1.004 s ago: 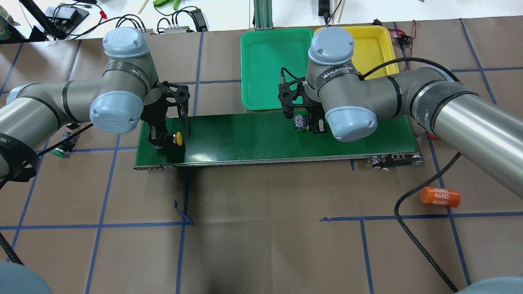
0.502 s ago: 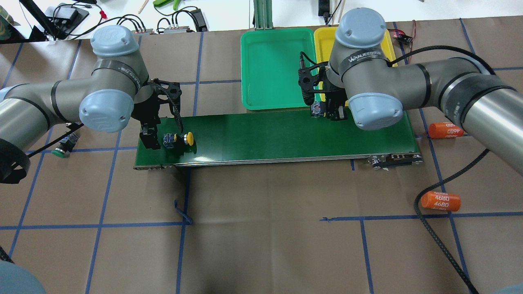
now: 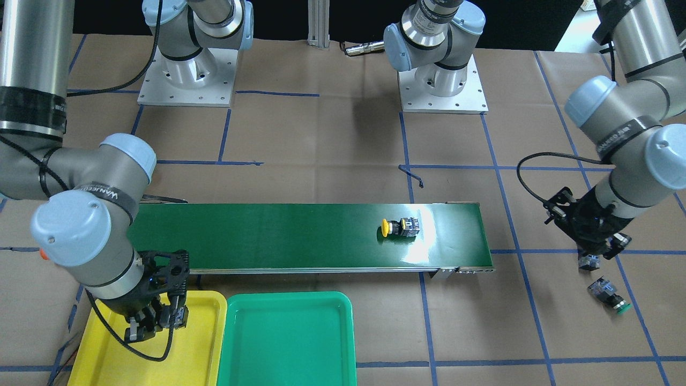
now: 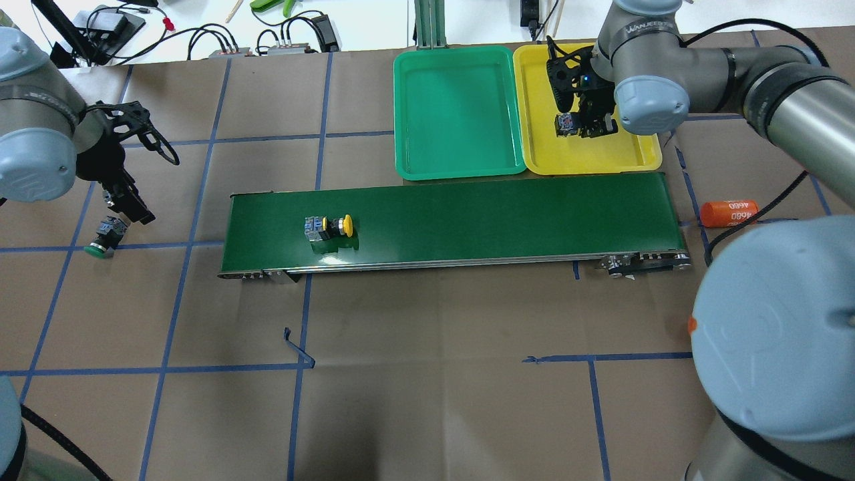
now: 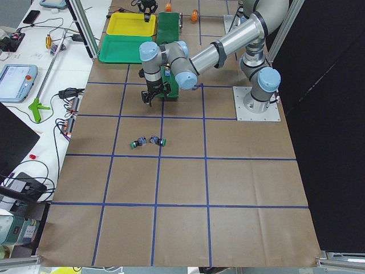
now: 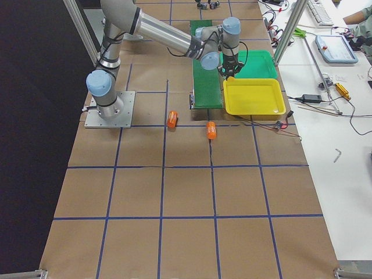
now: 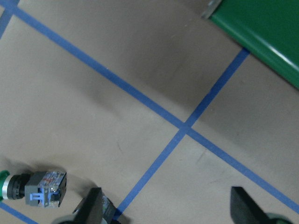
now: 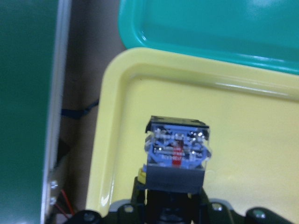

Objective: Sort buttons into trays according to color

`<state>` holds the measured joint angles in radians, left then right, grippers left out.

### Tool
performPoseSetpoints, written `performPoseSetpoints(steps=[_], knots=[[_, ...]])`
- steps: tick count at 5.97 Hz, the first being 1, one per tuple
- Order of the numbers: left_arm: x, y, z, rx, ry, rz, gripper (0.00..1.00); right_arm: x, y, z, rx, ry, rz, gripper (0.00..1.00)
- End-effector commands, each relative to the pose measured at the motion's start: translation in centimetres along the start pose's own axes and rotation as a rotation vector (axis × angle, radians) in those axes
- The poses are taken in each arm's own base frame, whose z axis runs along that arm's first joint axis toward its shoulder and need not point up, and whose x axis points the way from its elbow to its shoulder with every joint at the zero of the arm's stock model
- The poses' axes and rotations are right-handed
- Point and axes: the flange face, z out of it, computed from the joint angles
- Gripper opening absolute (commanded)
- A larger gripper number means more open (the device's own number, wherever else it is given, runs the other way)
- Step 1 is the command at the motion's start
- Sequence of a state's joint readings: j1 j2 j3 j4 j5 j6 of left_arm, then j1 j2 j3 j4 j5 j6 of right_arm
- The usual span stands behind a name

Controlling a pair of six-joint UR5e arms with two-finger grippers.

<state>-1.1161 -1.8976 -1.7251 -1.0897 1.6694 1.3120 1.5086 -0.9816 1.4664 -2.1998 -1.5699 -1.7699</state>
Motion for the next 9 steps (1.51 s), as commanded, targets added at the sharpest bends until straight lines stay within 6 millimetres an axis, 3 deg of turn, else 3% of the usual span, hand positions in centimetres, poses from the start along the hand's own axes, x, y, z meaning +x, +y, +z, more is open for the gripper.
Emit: performPoseSetpoints(steps=[1, 2, 3, 4, 5, 6, 7, 8, 9], knots=[[-4.1, 5.0, 3.5, 0.014, 0.043, -0.185, 0.95, 0.6, 2.3, 2.8, 0.01, -0.035, 0.035, 0.99], [-4.6, 5.2, 5.6, 0.009, 0.063, -0.261, 0.95, 0.7, 2.5, 1.4, 0.007, -0.031, 0.046, 1.0], [-5.5, 5.1, 7.0, 0.014, 0.042, -0.27, 0.95, -0.3, 1.7, -3.0, 0.011, -0.049, 0.075, 1.0], [-6.3, 5.5, 9.0, 0.008, 0.038, -0.295, 0.95, -2.1, -1.2, -8.0, 0.025, -0.098, 0.099, 1.0], [-7.0, 6.7, 10.2, 0.007, 0.041, -0.324, 0.95, -3.9, -6.9, -11.4, 0.026, -0.098, 0.099, 1.0], [-7.5, 6.5, 11.9, 0.009, 0.034, -0.331, 0.92, -5.0, -12.7, -12.5, 0.029, -0.091, 0.127, 1.0], [-7.6, 6.5, 12.4, 0.005, 0.026, -0.316, 0.35, -6.1, -17.4, -12.7, 0.032, -0.094, 0.162, 1.0], [-7.6, 6.6, 11.6, 0.004, 0.02, -0.315, 0.0, -7.3, -20.2, -12.2, 0.035, -0.111, 0.164, 1.0], [-7.3, 6.4, 10.3, 0.015, 0.006, -0.297, 0.0, -8.7, -21.8, -10.8, 0.034, -0.133, 0.162, 1.0]])
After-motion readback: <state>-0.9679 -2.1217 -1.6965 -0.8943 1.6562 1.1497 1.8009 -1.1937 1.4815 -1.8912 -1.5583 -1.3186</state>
